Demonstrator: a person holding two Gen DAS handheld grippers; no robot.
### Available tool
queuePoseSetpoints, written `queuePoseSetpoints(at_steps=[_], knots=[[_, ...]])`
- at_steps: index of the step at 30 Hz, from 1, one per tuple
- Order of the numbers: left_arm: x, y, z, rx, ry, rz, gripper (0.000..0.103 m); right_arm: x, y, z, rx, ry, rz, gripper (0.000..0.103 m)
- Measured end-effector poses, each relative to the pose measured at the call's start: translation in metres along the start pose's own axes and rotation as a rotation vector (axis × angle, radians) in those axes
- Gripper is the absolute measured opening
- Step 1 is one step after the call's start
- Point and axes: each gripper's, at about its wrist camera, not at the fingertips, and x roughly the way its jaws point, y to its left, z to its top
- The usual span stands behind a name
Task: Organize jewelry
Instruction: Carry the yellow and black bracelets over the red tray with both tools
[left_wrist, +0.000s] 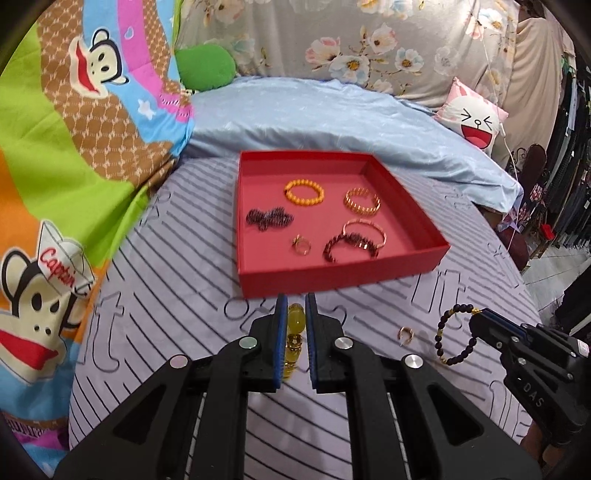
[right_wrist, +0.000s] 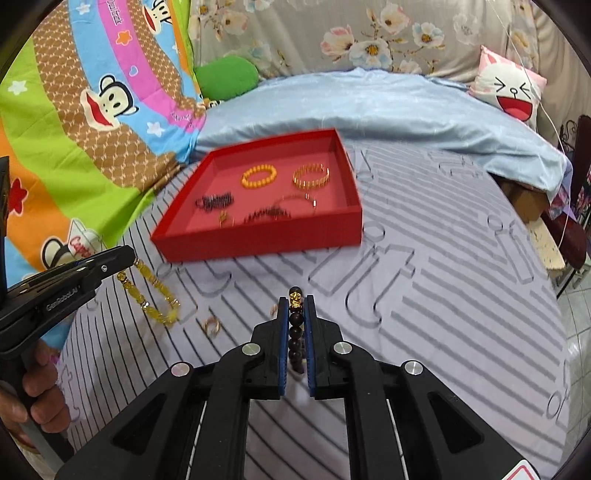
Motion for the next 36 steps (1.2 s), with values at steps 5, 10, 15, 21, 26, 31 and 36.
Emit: queuePoseSetpoints(at_steps=[5, 10, 15, 21, 26, 31, 36], knots=[[-0.007, -0.008, 0.028, 0.024, -0.057, -0.004, 0.003, 0.002, 0.0, 0.034, -0.007, -0.032, 0.033, 0.008], [-0.01, -0.013, 0.056, 0.045, -0.11, 0.005, 0.003, 0.005, 0.004, 0.062, -0.022, -0.07, 0.031, 0.008], [0.001, 0.004, 0.047, -0.003, -0.081, 0.034, 0.005, 0.005, 0.005, 0.06, -0.024, -0.073, 0.034, 0.008], [0.033, 0.031, 0.0, -0.084, 0.044, 0.066, 0.039, 0.014, 0.003, 0.037, -0.006, -0.016, 0.046, 0.008], [0.058, 0.045, -0.031, -0.102, 0.13, 0.104, 0.039, 0.018, 0.002, 0.022, 0.019, 0.017, 0.054, 0.008], [0.068, 0.046, -0.043, -0.082, 0.151, 0.099, 0.039, 0.021, 0.004, 0.018, 0.024, 0.028, 0.054, 0.008], [0.073, 0.04, -0.043, -0.05, 0.137, 0.093, 0.037, 0.024, 0.005, 0.018, 0.029, 0.032, 0.056, 0.008]])
